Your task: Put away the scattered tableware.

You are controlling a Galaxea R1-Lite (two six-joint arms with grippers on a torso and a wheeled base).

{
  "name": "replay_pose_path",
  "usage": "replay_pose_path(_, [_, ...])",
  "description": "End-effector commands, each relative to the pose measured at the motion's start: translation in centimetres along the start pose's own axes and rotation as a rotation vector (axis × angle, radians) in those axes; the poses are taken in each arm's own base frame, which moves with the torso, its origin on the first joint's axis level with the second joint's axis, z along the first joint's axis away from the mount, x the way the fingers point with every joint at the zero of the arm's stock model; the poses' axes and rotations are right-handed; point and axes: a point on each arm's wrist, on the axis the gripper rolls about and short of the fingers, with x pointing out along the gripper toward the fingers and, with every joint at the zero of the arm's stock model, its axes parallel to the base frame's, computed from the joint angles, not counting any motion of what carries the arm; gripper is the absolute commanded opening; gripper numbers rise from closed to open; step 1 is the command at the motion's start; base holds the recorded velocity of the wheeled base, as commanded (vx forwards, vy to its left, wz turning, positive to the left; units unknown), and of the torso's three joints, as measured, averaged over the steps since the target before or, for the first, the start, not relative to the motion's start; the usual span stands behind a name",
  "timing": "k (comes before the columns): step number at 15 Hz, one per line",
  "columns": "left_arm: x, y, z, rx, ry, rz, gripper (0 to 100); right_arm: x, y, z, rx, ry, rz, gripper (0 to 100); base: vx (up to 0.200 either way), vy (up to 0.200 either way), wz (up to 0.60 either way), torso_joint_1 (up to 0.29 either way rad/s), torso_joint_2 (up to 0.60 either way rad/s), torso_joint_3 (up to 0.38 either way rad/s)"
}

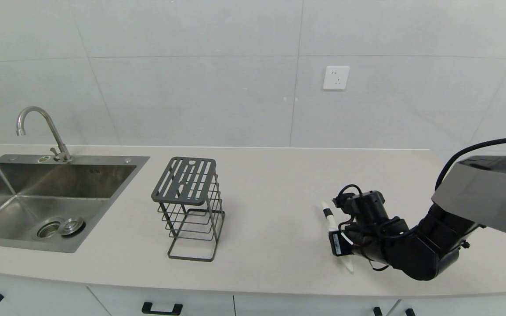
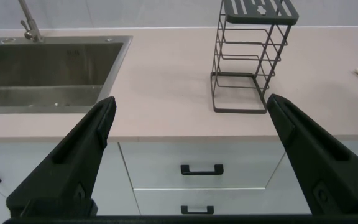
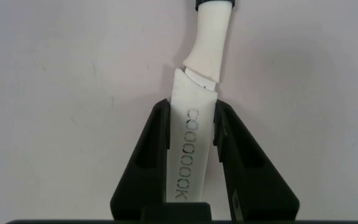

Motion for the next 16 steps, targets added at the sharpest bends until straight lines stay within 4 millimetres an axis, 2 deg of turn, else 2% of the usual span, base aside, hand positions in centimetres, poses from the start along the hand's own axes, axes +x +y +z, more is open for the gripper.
replay_pose_path(1, [0.0,0.0,0.0,0.0,0.001,0.0,100,-1.5,0.2,1.8,0.01,-0.098,0.033,0,0.0,0.0,0.0,0.0,0.0,0.0])
replay_pose_path(6, [0.0,0.0,0.0,-0.002,-0.001,0.0,100,-2.5,0.6,3.9,-0.149,-0.326,0.194,0,0.0,0.0,0.0,0.0,0.0,0.0])
replay_pose_path(12, [0.0,0.0,0.0,-0.001,-0.002,-0.002,100,-4.6,1.7,3.5,-0.3,-0.466,0.406,0,0.0,0.0,0.0,0.0,0.0,0.0])
replay_pose_path(14, [0.0,0.0,0.0,-0.003,-0.002,-0.002,100,-6.9,2.4,3.5,-0.346,-0.528,0.477,0,0.0,0.0,0.0,0.0,0.0,0.0])
replay_pose_path(16, [0.0,0.0,0.0,-0.009,-0.002,-0.002,100,-10.3,3.2,3.1,-0.392,-0.574,0.541,0,0.0,0.0,0.0,0.0,0.0,0.0])
